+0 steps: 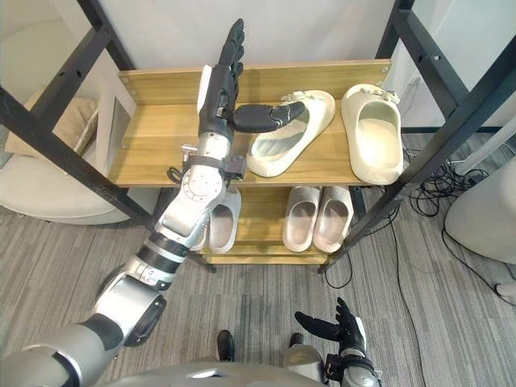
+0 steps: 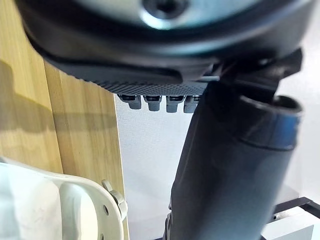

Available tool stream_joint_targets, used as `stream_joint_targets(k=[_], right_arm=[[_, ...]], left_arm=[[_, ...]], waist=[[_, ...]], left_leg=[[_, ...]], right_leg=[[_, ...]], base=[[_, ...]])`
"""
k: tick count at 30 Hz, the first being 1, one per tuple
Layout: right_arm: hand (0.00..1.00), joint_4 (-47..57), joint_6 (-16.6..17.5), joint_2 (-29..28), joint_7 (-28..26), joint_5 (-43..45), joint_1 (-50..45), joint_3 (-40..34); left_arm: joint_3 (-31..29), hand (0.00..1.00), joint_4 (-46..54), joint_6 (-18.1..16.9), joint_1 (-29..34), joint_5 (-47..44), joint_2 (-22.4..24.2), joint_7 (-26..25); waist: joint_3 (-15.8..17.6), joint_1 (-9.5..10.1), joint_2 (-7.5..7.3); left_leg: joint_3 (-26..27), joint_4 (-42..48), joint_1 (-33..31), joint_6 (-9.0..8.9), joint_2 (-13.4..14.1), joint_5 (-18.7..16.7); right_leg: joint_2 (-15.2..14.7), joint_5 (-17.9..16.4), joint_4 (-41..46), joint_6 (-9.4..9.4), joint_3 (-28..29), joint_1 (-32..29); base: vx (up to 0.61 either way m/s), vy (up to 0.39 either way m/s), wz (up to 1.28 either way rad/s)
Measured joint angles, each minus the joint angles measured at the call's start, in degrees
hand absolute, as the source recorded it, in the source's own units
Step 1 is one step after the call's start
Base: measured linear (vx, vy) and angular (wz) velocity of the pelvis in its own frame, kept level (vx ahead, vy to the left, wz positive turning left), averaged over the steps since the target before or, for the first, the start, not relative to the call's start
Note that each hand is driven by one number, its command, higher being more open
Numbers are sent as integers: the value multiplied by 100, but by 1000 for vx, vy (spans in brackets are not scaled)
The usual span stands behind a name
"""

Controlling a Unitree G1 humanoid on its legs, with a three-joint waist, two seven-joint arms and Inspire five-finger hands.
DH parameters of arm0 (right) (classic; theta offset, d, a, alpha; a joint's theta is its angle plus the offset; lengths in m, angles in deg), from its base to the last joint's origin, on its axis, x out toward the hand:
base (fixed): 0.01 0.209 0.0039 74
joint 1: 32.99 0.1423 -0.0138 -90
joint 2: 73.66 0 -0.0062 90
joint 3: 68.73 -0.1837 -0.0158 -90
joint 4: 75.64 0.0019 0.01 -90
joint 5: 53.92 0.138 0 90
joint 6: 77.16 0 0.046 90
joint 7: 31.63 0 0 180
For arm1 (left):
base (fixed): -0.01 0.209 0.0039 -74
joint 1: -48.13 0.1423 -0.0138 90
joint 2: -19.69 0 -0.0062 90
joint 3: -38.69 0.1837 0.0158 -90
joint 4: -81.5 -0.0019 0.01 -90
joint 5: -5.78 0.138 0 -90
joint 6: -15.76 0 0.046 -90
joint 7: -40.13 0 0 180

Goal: Organize the slippers on the shoe rack

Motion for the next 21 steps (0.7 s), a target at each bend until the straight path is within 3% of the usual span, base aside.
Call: stream_joint_targets(k=[10,21], right_arm=[[100,-4,-77,35,-7,-5,0,16],[100,-13,-170,71,-17,-1,8,26]], left_arm=[[16,100,477,-167,298,-954,41,219],[259,100,655,-176,1535,-1497,-130,573]], waist=[[-6,94,10],[-22,140,32]], left_leg=[[-104,0,0,-6,5,37],[-140,0,62,-15,19,43]], right_leg=[[-14,-79,127,-18,-91,-5],[11,-79,122,-30,-150,74]], base=[[-14,1,5],[-8,-1,1]])
